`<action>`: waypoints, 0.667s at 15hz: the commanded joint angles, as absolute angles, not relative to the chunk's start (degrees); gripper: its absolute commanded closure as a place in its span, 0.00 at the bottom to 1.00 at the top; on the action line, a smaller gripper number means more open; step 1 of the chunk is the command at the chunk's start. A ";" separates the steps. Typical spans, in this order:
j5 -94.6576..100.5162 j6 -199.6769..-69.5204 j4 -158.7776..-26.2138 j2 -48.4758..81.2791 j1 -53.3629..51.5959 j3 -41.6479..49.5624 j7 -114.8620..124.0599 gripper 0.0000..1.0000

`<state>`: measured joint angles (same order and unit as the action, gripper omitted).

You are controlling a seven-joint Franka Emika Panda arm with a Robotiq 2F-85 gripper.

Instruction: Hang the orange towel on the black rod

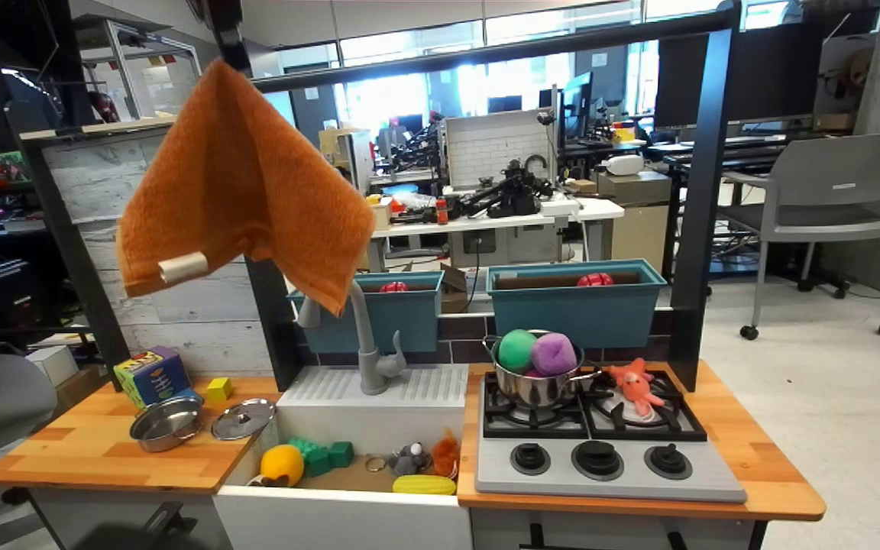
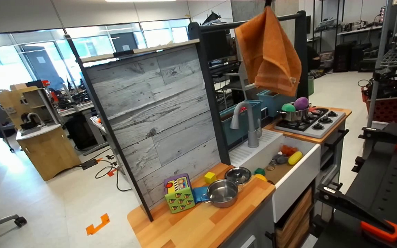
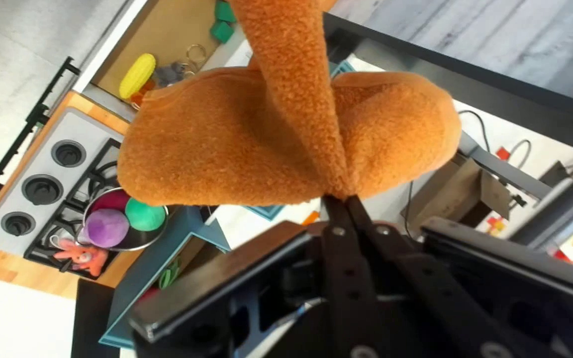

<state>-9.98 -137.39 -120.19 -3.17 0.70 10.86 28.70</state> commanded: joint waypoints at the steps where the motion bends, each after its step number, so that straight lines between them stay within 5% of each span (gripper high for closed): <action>1: -18.24 -138.35 -120.87 -10.21 3.32 9.45 27.29 0.99; 10: -43.02 -139.41 -93.98 -0.06 2.28 10.04 22.97 0.99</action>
